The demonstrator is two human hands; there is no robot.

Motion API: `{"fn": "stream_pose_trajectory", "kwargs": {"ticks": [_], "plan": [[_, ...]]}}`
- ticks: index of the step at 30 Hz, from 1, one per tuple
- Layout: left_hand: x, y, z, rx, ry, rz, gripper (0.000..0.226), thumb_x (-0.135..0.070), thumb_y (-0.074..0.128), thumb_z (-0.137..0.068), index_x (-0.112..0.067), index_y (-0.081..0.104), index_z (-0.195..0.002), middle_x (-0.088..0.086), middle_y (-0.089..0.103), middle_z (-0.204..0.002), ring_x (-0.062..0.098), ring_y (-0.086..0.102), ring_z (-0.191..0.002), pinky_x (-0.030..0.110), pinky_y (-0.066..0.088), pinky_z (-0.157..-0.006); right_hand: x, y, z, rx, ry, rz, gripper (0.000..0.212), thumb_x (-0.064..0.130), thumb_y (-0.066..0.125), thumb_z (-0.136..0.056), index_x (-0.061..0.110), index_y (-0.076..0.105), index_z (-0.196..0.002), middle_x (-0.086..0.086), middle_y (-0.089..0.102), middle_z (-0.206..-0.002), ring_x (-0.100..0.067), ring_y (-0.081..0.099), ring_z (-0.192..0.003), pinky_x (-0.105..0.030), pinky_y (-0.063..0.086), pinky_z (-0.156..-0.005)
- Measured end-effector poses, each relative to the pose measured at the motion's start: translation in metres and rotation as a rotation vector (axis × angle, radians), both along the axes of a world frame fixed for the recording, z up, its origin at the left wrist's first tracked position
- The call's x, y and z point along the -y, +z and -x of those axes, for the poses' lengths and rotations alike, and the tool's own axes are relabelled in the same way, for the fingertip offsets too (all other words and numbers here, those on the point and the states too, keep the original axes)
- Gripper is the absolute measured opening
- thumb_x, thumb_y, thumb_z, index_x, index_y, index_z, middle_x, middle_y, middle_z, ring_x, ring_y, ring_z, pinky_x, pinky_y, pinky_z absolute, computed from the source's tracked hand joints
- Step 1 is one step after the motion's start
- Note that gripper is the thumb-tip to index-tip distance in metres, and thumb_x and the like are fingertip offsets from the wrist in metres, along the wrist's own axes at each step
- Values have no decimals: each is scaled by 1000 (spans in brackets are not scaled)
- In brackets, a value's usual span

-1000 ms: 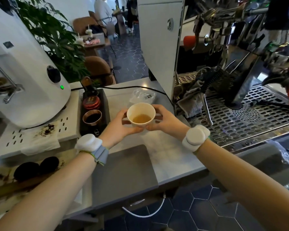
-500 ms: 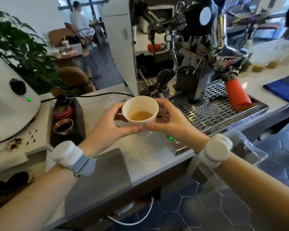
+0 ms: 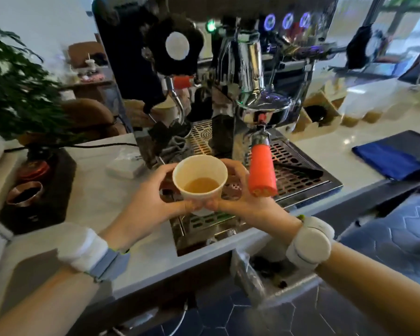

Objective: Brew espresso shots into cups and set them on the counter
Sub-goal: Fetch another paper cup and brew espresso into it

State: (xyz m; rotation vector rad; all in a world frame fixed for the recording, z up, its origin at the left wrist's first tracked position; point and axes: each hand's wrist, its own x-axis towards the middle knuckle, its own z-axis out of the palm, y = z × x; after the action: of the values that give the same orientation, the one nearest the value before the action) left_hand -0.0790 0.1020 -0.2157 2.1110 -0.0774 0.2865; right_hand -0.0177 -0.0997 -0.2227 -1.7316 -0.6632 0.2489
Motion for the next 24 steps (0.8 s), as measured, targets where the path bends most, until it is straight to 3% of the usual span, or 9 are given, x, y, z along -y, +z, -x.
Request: {"fn": "stream_pose_trajectory", "kwargs": {"ticks": [3, 6, 10, 12, 15, 17, 20, 24], "plan": [[16, -6, -7, -24, 22, 60, 70, -56, 80, -51, -48, 49, -113, -38, 57, -108, -13, 54, -104, 5, 44, -78, 14, -1, -12, -39, 61, -56, 61, 7, 78, -73, 29, 49, -121, 15, 65, -111, -4, 62, -107, -22, 53, -87], [37, -11, -17, -27, 73, 98, 66, -58, 84, -50, -55, 53, -108, -31, 62, -107, -5, 58, -103, 19, 49, -83, 29, -2, -30, -50, 119, 6, 65, 8, 78, -74, 14, 46, -130, 0, 63, -118, -11, 61, -110, -28, 51, -93], [53, -17, -26, -39, 101, 63, 69, -62, 80, -51, -54, 51, -113, -28, 61, -110, -3, 58, -104, 25, 47, -88, 42, -9, -44, -24, 95, 39, 68, 12, 81, -71, 23, 41, -126, 8, 57, -114, -5, 58, -102, -11, 49, -82], [59, -20, -30, -56, 112, 31, 76, -61, 81, -55, -47, 49, -122, -27, 60, -113, -4, 55, -108, 26, 45, -92, 49, -12, -51, -35, 86, 38, 69, 13, 81, -69, 27, 42, -124, 12, 56, -113, -5, 58, -104, -12, 49, -84], [75, -21, -37, -73, 127, 11, 75, -61, 81, -55, -53, 44, -120, -42, 53, -112, -17, 49, -107, 6, 40, -85, 62, -17, -63, -48, 95, 30, 69, 13, 83, -67, 29, 44, -122, 13, 61, -105, 4, 61, -96, -10, 49, -81], [81, -19, -41, -87, 119, 25, 69, -61, 81, -56, -58, 42, -113, -46, 52, -109, -19, 50, -104, 0, 38, -79, 65, -21, -69, -42, 85, 27, 71, 13, 83, -67, 27, 44, -124, 9, 62, -107, 3, 62, -96, -14, 50, -81], [88, -24, -50, -101, 133, 41, 69, -49, 83, -60, -53, 43, -116, -29, 56, -114, -4, 55, -109, 20, 43, -90, 72, -23, -76, -29, 84, 43, 76, 19, 84, -66, 23, 43, -130, 2, 59, -120, -12, 59, -109, -32, 51, -93], [95, -27, -57, -116, 115, 52, 74, -49, 84, -61, -34, 51, -125, -20, 60, -110, -4, 58, -100, 31, 49, -91, 78, -27, -81, -14, 63, 47, 77, 20, 83, -67, 22, 42, -132, 1, 57, -124, -16, 56, -114, -29, 48, -95]]}}
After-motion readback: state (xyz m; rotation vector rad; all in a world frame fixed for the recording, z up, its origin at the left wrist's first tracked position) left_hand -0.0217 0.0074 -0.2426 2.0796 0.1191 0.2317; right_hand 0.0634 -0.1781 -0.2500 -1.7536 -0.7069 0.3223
